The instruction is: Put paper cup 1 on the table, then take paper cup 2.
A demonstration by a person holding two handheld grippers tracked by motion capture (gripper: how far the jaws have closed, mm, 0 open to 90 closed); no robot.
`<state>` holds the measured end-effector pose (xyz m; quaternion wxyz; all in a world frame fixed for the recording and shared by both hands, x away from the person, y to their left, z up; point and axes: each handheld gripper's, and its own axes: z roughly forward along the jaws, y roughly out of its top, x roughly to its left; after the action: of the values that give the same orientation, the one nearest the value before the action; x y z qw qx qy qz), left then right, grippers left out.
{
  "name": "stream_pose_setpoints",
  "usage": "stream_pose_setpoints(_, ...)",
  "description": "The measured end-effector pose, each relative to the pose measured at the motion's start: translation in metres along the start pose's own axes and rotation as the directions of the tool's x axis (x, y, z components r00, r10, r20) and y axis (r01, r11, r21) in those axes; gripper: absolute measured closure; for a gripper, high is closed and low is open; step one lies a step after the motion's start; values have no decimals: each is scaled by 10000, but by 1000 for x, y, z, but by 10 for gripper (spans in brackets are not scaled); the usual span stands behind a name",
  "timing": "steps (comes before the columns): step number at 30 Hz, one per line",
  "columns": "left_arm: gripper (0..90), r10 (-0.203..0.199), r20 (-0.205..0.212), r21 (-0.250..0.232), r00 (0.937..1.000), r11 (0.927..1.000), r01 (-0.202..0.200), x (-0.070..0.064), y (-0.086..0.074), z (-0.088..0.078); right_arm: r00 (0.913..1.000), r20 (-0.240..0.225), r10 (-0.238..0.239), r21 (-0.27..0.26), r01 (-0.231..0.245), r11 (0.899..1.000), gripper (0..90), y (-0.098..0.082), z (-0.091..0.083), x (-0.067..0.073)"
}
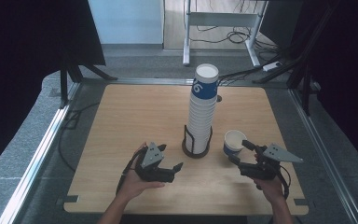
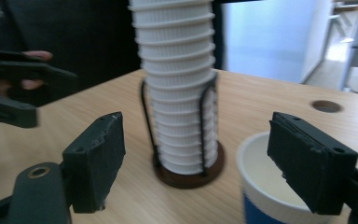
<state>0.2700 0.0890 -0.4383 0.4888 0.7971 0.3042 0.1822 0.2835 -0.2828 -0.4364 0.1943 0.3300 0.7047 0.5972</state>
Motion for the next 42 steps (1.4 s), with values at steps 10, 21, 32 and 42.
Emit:
stream_pose_setpoints(10, 143, -59, -129, -216, 9999, 9997, 57, 2, 6, 3, 9984, -481, -285, 56, 288, 9996, 201, 7, 9, 15)
stream_pose_setpoints(21, 142, -222, 181, -837, 9996, 9962, 236, 18, 40, 18, 9982, -524, -308, 111, 314, 9994, 203, 7, 10, 14)
stream_pose_setpoints(32, 81, 232, 356, -979, 9991, 9950, -196, 23, 84, 41, 9963, -734, -444, 150, 456, 9988, 202, 9, 11, 17)
stream_pose_setpoints(42, 51, 220, 527, -797, 9984, 9967, -178, 32, 103, 66, 9961, -759, -459, 138, 471, 9988, 203, 10, 10, 17)
